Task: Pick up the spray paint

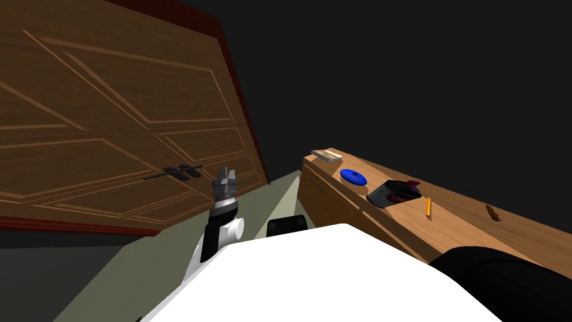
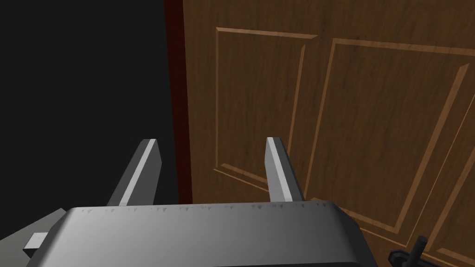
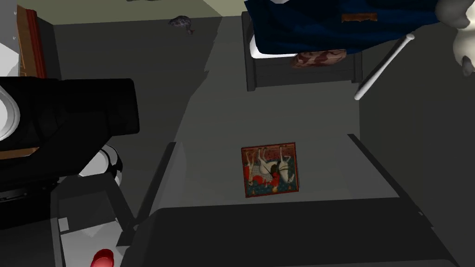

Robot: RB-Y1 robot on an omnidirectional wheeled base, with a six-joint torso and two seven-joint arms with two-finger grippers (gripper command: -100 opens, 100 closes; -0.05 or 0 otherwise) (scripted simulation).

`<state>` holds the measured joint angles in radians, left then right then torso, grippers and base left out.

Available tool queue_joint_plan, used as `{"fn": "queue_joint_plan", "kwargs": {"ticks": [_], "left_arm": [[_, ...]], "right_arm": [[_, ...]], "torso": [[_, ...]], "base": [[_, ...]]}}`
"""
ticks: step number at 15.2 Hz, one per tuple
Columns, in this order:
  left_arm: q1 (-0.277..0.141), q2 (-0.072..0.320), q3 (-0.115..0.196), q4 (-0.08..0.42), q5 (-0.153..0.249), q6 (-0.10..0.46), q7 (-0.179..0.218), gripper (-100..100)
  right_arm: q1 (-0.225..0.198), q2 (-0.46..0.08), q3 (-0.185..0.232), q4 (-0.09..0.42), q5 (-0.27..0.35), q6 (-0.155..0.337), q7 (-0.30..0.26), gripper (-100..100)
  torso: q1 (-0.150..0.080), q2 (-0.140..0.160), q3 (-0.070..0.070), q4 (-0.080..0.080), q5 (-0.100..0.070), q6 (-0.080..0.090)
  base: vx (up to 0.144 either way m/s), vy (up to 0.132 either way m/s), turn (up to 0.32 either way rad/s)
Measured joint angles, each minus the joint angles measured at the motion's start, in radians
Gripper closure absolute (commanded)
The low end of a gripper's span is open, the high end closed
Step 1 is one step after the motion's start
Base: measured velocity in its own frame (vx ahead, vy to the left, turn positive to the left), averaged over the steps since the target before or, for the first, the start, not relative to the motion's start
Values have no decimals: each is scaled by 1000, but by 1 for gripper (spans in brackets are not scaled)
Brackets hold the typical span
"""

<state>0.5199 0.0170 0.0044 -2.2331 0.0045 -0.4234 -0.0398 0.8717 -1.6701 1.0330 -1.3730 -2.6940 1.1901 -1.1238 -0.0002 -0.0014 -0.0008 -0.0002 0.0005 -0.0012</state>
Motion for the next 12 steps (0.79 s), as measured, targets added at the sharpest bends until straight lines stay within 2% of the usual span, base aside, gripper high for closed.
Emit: {"fn": "queue_joint_plan", "kwargs": {"ticks": [2, 4, 6, 7, 9, 10, 12], "left_arm": [[0, 0, 0, 0, 0, 0, 0, 0], [0, 0, 0, 0, 0, 0, 0, 0], [0, 0, 0, 0, 0, 0, 0, 0], [0, 0, 0, 0, 0, 0, 0, 0], [0, 0, 0, 0, 0, 0, 0, 0], [0, 0, 0, 0, 0, 0, 0, 0], [0, 0, 0, 0, 0, 0, 0, 0]], "right_arm": [[7, -33, 21, 19, -41, 40, -26, -100], [10, -44, 26, 20, -84, 52, -30, -100], [15, -75, 53, 58, -124, 96, -58, -100], [19, -89, 61, 60, -146, 110, -67, -100], [22, -105, 65, 53, -191, 119, -74, -100], [23, -106, 65, 53, -207, 121, -75, -100], [35, -146, 93, 72, -255, 149, -93, -100]], "torso": [[-1, -1, 0, 0, 0, 1], [0, 0, 0, 0, -1, 2], [-1, -1, -1, 0, 0, 0], [-1, -1, -1, 0, 0, 1], [0, 0, 0, 0, -1, 2], [0, 0, 0, 0, -1, 2], [-1, -1, 0, 0, 0, 0]], "base": [[5, -22, 79], [6, -8, 83], [9, -21, 213], [3, -20, 11], [0, -5, -24], [1, -8, 197], [1, -25, 222]]}}
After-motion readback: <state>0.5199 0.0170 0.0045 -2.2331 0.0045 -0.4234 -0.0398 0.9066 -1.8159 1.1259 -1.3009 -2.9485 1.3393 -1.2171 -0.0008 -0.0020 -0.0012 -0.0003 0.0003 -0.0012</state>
